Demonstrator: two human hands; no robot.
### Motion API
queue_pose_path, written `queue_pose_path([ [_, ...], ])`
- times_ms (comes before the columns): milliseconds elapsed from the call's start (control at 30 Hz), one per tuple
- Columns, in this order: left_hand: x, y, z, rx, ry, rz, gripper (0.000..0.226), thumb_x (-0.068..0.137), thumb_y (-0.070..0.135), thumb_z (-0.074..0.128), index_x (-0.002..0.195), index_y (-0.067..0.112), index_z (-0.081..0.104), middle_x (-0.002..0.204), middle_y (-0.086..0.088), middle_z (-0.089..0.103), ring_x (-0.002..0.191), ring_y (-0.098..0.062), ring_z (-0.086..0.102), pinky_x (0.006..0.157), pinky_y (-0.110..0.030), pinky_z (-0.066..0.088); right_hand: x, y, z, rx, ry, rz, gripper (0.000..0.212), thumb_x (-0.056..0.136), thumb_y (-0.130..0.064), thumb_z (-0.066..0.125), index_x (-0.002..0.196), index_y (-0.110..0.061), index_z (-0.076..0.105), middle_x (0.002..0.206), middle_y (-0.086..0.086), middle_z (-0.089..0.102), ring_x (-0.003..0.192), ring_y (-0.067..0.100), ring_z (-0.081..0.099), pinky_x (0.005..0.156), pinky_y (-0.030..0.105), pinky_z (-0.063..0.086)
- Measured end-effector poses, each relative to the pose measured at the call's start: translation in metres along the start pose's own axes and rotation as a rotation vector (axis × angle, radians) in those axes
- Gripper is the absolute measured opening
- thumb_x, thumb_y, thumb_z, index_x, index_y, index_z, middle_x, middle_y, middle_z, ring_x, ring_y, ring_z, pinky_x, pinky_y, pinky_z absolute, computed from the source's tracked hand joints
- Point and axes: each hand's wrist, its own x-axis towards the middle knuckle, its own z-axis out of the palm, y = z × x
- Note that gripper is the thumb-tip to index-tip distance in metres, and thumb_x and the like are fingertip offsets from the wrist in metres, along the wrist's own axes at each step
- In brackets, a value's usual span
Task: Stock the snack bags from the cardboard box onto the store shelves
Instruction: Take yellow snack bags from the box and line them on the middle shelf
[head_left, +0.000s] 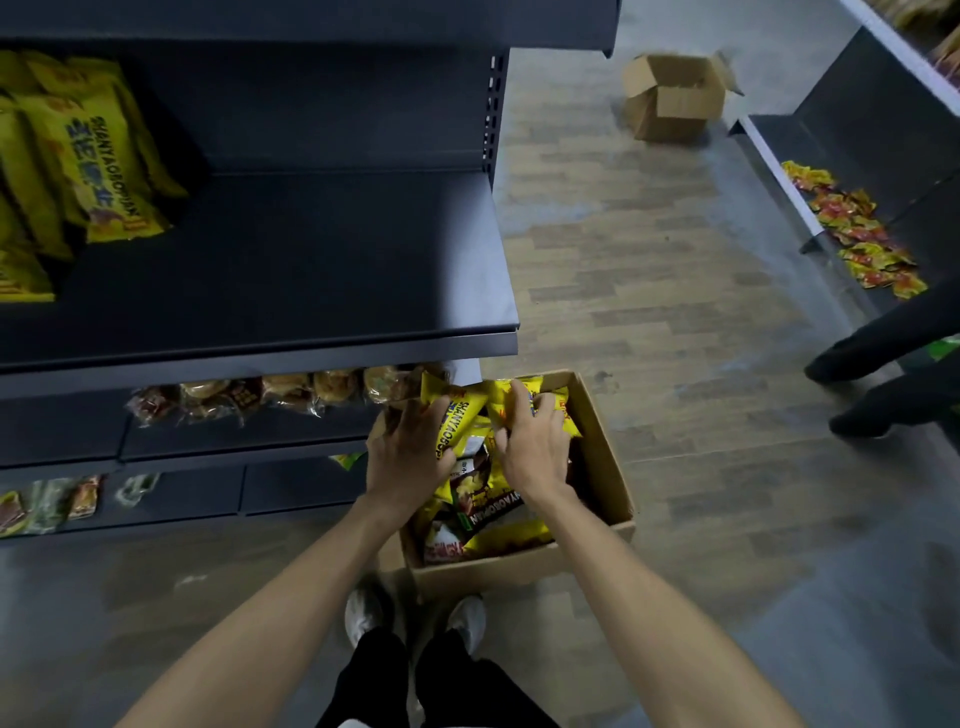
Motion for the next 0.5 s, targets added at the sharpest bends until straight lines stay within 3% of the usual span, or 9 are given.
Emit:
queue_pose_path([
  [67, -0.002, -0.002, 0.004, 0.028, 0.005, -0.017, 0.065, 0.079, 0.04, 0.067, 0.137, 0.027, 0.041, 0.133, -0.008, 0.045, 0.117, -0.033, 0.05, 0.072, -0.041, 0.051, -0.005, -0.007, 0.017, 0.005, -0.038, 0.086, 0.068, 0.09, -0.026, 0.061, 0.148, -0.019, 0.027, 0.129, 0.013, 0.042, 0.109, 0.033, 0.047, 0.079, 0.042, 0.048],
  [167, -0.004, -0.004, 0.01, 0.047, 0.022, -0.038, 0.065, 0.08, 0.041, 0.068, 0.138, 0.023, 0.044, 0.133, -0.012, 0.046, 0.117, -0.034, 0.053, 0.067, -0.039, 0.051, -0.005, -0.007, 0.036, -0.076, -0.061, 0.13, 0.065, 0.095, -0.029, 0.055, 0.151, -0.018, 0.023, 0.136, 0.015, 0.041, 0.113, 0.034, 0.045, 0.081, 0.044, 0.048],
  [333, -0.011, -0.016, 0.008, 0.085, 0.097, -0.064, 0.067, 0.081, 0.045, 0.069, 0.14, 0.023, 0.047, 0.132, -0.013, 0.053, 0.102, -0.034, 0.063, 0.056, -0.037, 0.051, 0.001, 0.001, 0.05, -0.142, -0.166, 0.154, 0.074, 0.097, -0.055, 0.039, 0.156, -0.027, 0.006, 0.147, 0.019, 0.032, 0.123, 0.038, 0.04, 0.095, 0.049, 0.041],
  [433, -0.013, -0.033, 0.008, 0.11, 0.135, -0.027, 0.06, 0.084, 0.048, 0.067, 0.135, 0.021, 0.053, 0.12, -0.011, 0.058, 0.088, -0.03, 0.066, 0.048, -0.032, 0.046, 0.002, 0.003, 0.053, -0.175, -0.215, 0.144, 0.089, 0.091, -0.065, 0.043, 0.156, -0.026, -0.004, 0.15, 0.022, 0.027, 0.127, 0.04, 0.038, 0.099, 0.05, 0.039],
  [500, -0.014, -0.043, 0.009, 0.114, 0.108, -0.036, 0.061, 0.086, 0.049, 0.064, 0.138, 0.02, 0.049, 0.122, -0.011, 0.055, 0.09, -0.03, 0.064, 0.049, -0.033, 0.045, 0.004, -0.001, 0.056, -0.214, -0.236, 0.128, 0.1, 0.086, -0.07, 0.047, 0.155, -0.024, -0.008, 0.151, 0.023, 0.025, 0.129, 0.041, 0.036, 0.1, 0.05, 0.039],
])
